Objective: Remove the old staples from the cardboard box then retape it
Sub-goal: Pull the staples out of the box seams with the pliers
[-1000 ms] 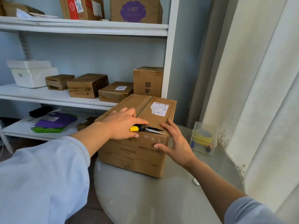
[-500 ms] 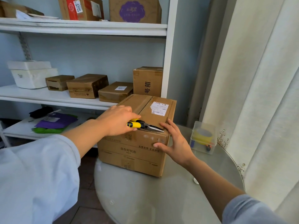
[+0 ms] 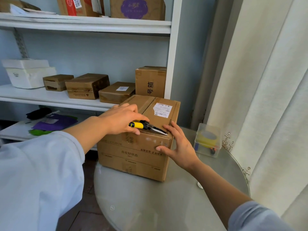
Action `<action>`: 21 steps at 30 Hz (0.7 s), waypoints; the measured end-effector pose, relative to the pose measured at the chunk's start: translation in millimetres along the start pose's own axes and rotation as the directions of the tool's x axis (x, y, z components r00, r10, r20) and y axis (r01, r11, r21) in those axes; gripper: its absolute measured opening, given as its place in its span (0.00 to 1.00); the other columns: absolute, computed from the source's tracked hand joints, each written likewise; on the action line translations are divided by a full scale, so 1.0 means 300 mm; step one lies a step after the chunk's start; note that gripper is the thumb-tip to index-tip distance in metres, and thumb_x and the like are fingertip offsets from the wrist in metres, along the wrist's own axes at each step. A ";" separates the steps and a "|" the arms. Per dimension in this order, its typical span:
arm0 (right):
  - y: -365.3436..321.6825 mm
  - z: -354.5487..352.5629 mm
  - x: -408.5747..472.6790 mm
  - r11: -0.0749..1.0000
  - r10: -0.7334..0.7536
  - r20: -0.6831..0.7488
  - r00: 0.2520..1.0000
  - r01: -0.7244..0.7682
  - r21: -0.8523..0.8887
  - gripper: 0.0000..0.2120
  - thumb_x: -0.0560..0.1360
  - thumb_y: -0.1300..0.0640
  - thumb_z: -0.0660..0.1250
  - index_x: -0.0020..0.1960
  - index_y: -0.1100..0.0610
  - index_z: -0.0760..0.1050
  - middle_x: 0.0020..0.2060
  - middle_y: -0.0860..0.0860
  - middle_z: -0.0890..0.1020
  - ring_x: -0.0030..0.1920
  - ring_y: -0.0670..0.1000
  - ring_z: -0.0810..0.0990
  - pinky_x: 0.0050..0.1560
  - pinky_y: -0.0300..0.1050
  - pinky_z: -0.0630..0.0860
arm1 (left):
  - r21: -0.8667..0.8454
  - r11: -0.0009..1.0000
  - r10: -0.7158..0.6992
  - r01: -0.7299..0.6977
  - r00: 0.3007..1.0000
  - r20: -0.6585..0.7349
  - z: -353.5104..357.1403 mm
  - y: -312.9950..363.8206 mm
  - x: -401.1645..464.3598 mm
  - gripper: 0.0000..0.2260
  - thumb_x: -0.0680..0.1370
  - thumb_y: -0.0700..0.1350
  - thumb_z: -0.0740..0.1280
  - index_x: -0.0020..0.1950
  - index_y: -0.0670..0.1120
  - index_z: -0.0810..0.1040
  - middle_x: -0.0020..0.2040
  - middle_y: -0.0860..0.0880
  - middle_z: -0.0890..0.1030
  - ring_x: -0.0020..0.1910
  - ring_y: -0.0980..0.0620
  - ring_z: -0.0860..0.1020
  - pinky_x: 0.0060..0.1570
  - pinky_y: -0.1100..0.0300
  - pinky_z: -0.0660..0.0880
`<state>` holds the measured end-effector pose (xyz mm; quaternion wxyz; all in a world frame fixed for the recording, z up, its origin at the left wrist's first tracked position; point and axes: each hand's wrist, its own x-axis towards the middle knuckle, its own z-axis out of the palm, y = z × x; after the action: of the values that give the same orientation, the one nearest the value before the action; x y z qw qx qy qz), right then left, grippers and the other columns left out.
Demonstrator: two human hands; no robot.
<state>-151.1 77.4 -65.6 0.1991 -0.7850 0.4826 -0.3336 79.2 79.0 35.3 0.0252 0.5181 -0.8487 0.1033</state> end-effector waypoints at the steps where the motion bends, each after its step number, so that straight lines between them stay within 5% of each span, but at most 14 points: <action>1: 0.000 -0.001 0.000 1.000 0.000 0.000 1.000 0.000 -0.001 0.43 0.64 0.31 0.65 0.75 0.43 0.57 0.77 0.42 0.51 0.74 0.50 0.60 0.70 0.53 0.67 | 0.007 1.000 0.004 -0.004 1.000 0.009 -0.006 -0.004 0.007 0.25 0.74 0.60 0.65 0.71 0.65 0.62 0.54 0.54 0.67 0.54 0.55 0.65 0.50 0.58 0.65; 21: 0.010 0.003 0.008 1.000 -0.008 -0.010 1.000 0.008 -0.003 0.39 0.68 0.37 0.69 0.74 0.43 0.58 0.77 0.42 0.51 0.74 0.49 0.60 0.69 0.52 0.67 | -0.068 0.994 -0.091 0.087 0.995 -0.049 0.077 0.000 -0.029 0.22 0.74 0.65 0.60 0.68 0.66 0.66 0.52 0.55 0.68 0.53 0.55 0.67 0.52 0.55 0.67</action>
<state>-151.6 73.7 -67.4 0.1944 -0.7854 0.4810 -0.3376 84.7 81.9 11.4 0.0688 0.5515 -0.8267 0.0873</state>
